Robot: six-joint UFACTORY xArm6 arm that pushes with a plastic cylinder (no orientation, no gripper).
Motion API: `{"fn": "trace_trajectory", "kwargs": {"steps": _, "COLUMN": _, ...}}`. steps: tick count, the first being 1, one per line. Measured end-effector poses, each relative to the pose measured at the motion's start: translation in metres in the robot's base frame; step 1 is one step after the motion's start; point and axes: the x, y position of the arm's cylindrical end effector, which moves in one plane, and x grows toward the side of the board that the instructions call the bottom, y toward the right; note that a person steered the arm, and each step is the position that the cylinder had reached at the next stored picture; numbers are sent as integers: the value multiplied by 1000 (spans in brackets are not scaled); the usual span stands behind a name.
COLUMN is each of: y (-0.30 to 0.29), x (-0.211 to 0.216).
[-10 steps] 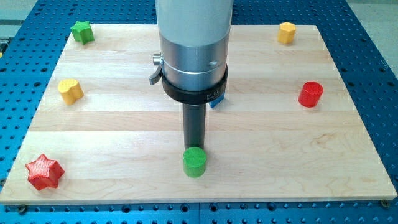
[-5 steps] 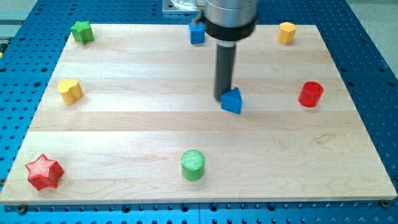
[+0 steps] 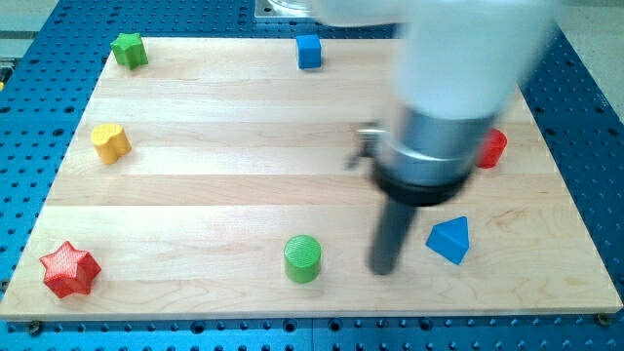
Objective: Move the triangle towards the bottom right corner
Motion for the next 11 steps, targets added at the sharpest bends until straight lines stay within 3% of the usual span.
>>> {"fn": "trace_trajectory", "kwargs": {"steps": 2, "y": 61, "x": -47}}
{"fn": "trace_trajectory", "kwargs": {"steps": 3, "y": 119, "x": -37}}
{"fn": "trace_trajectory", "kwargs": {"steps": 4, "y": 120, "x": -27}}
{"fn": "trace_trajectory", "kwargs": {"steps": 5, "y": 66, "x": -44}}
{"fn": "trace_trajectory", "kwargs": {"steps": 6, "y": 80, "x": -18}}
{"fn": "trace_trajectory", "kwargs": {"steps": 7, "y": 128, "x": -6}}
{"fn": "trace_trajectory", "kwargs": {"steps": 8, "y": 139, "x": -6}}
{"fn": "trace_trajectory", "kwargs": {"steps": 10, "y": 72, "x": -55}}
{"fn": "trace_trajectory", "kwargs": {"steps": 11, "y": 78, "x": -61}}
